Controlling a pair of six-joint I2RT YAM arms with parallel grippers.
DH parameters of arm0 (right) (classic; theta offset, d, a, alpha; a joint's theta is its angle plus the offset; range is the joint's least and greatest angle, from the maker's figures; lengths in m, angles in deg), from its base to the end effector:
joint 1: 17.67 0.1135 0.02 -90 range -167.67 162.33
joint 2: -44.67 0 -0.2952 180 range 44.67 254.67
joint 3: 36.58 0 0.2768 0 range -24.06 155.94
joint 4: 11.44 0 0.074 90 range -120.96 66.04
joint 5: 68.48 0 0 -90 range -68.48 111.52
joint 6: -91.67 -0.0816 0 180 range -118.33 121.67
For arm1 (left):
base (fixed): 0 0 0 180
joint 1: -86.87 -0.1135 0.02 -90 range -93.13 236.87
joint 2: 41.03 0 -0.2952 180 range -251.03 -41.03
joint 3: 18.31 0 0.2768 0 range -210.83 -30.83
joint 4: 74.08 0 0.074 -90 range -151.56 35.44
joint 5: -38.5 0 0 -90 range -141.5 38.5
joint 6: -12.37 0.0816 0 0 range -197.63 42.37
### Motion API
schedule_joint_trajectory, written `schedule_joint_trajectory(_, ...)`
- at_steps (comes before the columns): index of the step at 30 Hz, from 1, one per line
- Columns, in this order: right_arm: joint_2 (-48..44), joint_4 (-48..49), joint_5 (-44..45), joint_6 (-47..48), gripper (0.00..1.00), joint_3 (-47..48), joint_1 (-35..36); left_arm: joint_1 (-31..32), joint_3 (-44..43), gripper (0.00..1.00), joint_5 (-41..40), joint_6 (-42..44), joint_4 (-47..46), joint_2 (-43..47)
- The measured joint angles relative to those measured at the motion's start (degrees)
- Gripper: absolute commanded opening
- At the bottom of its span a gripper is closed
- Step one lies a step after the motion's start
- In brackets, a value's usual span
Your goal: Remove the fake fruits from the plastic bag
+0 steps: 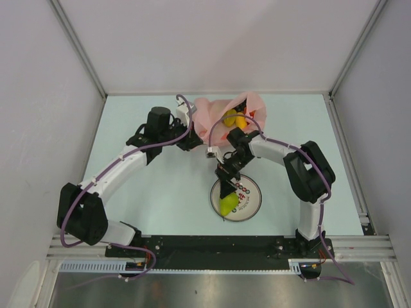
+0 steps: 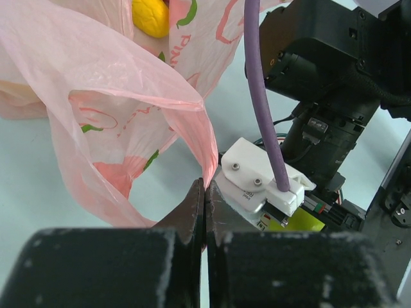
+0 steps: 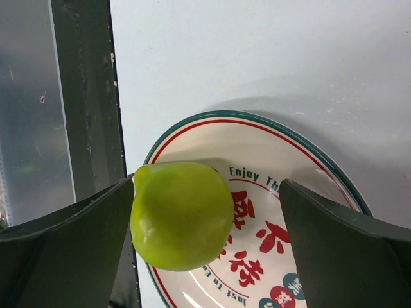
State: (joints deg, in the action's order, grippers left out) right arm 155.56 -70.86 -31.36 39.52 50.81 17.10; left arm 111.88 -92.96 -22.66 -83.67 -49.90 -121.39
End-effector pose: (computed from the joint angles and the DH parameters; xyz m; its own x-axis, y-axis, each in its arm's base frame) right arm 0.2868 0.2783 0.1566 -0.3830 -0.7167 -0.5829 -0.8357 -0.0001 0.5492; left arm 0.3206 -0.1930 0.3045 -0.5279 0.1446 -0.8369 0.6976 0.6358 -0.3303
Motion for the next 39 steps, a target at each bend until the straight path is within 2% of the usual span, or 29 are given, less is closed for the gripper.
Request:
schedule_joint_trajectory(10,-0.81,2.86,0.83,-2.97,1.0,0.0,-0.07,0.0,0.24,0.0,-0.02,-0.02,-0.02,-0.02)
schedule_joint_trajectory(15,-7.52,7.13,4.11,-7.06,1.0,-0.2,-0.37,0.0,0.24,0.0,-0.22,0.09,0.0,-0.02)
schedule_joint_trajectory(17,-12.7,9.84,7.56,-9.49,1.0,-0.28,-0.7,0.0,0.24,0.0,-0.37,0.48,0.02,0.0)
schedule_joint_trajectory(21,-24.9,19.85,21.22,-19.08,1.0,-0.13,-2.23,-0.02,0.48,0.0,-1.14,1.29,0.04,0.59)
schedule_joint_trajectory(24,-27.8,26.99,27.28,-25.75,0.89,0.61,-5.18,-0.11,0.57,0.0,-1.68,2.01,0.22,1.6)
schedule_joint_trajectory(27,-25.44,32.5,31.36,-30.42,0.7,1.29,-7.74,-0.33,0.57,0.0,-1.86,2.05,0.24,2.4)
schedule_joint_trajectory(28,-24.02,33.27,32.09,-31.23,0.57,1.49,-8.02,-0.35,0.55,0.0,-1.88,2.01,0.24,2.47)
schedule_joint_trajectory(30,-19.67,34.36,33.73,-32.79,0.45,2.64,-8.04,-0.44,0.42,0.0,-1.95,1.57,0.33,2.49)
schedule_joint_trajectory(31,-17.09,34.42,35.15,-33.73,0.43,3.65,-7.87,-0.52,0.09,0.0,-1.84,0.57,0.66,2.47)
schedule_joint_trajectory(35,-7.85,34.58,40.28,-38.18,0.43,7.78,-7.91,-1.53,-2.75,0.0,-1.14,-3.85,0.46,2.16)
schedule_joint_trajectory(39,-1.6,35.12,43.34,-40.57,0.64,12.39,-8.41,-1.97,-6.8,0.0,0.09,-6.6,-1.14,1.31)
